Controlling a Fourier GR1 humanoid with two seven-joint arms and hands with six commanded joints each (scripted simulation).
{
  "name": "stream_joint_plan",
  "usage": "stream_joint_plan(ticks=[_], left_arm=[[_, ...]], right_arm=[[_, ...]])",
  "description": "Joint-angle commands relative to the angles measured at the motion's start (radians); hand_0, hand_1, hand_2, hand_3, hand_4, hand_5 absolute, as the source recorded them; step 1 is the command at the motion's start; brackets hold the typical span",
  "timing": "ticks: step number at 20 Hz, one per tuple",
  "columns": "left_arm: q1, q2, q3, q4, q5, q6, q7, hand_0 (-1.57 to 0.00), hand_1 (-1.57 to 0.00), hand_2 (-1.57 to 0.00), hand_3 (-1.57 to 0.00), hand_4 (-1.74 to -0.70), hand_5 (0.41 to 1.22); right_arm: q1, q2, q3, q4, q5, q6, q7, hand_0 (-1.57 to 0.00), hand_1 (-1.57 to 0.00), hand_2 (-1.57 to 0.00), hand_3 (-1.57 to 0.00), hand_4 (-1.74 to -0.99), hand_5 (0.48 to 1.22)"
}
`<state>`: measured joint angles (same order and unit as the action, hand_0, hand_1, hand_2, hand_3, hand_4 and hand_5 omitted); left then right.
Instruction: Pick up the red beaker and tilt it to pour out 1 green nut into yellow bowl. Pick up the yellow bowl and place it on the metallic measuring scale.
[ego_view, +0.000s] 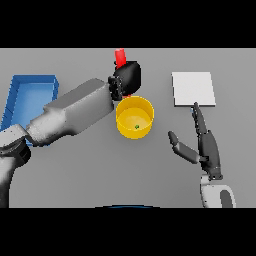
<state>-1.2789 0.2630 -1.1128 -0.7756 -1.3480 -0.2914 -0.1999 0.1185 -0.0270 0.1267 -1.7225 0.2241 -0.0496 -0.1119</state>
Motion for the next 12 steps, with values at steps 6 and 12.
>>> stream_joint_plan(ticks=[6, 12], left_arm=[[-0.205, 0.035, 0.002, 0.030, -0.041, -0.003, -0.082, -1.57, -1.57, -1.57, -1.57, -1.73, 1.221], [-0.352, 0.109, 0.234, 0.230, 0.081, 0.020, 0.004, -1.57, -1.57, -1.57, -1.57, -1.73, 1.221]], right_arm=[[-0.015, 0.002, 0.001, -0.002, 0.008, -0.007, 0.013, 0.00, 0.00, 0.00, 0.00, -1.135, 0.563], [-0.031, 0.007, 0.001, 0.010, -0.019, 0.012, -0.004, 0.00, 0.00, 0.00, 0.00, -1.105, 0.559]])
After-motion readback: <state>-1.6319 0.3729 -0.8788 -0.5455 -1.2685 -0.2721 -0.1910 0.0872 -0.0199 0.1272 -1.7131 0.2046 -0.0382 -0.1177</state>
